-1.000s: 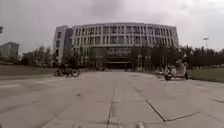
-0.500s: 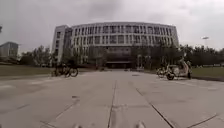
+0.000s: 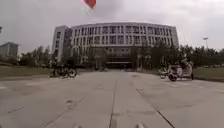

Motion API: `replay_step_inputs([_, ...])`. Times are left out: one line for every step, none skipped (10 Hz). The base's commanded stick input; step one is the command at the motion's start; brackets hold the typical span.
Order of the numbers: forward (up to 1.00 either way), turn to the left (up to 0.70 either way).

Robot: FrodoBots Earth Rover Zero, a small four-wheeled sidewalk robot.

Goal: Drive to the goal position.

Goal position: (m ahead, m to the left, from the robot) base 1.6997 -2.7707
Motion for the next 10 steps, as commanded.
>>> replay_step_inputs([0.5, -0.16])
replay_step_inputs([0.5, -0.12])
replay_step_inputs([0.5, -0.04])
replay_step_inputs([0.5, -0.01])
replay_step_inputs([0.5, 0.0])
replay_step_inputs([0.5, 0.0])
replay_step_inputs([0.5, 0.0])
replay_step_inputs([0.5, 0.0])
replay_step_inputs([0.5, 0.0])
replay_step_inputs([0.5, 0.0])
